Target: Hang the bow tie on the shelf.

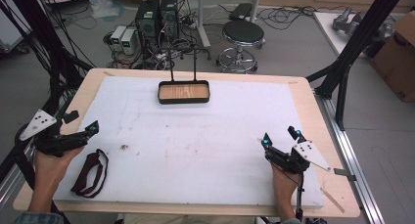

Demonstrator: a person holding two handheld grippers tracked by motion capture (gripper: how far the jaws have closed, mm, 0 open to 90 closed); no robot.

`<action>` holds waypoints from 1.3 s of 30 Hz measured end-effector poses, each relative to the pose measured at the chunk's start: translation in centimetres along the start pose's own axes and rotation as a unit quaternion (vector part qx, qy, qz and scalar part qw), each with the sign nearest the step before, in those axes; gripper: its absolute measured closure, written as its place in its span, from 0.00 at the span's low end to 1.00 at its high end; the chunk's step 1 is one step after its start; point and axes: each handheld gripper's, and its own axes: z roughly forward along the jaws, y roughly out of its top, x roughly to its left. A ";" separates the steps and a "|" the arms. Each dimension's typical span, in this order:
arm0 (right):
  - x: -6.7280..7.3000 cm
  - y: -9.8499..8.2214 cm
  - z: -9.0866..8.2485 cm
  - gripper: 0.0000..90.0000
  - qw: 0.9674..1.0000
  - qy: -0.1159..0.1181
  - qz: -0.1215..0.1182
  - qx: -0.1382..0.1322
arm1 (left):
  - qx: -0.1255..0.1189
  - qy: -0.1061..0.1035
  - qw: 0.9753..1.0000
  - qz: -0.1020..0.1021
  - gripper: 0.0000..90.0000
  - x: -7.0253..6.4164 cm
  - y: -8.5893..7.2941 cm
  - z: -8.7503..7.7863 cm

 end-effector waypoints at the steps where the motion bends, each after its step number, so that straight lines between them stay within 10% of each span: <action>1: 0.0 0.0 0.0 0.12 1.000 0.000 -0.002 -0.001 | 0.000 0.000 1.000 0.000 0.18 0.0 0.0 0.0; 39: 0.6 0.0 0.2 0.12 1.000 0.008 -0.015 0.009 | 0.064 -0.018 0.998 0.020 0.22 1.6 -0.5 -1.2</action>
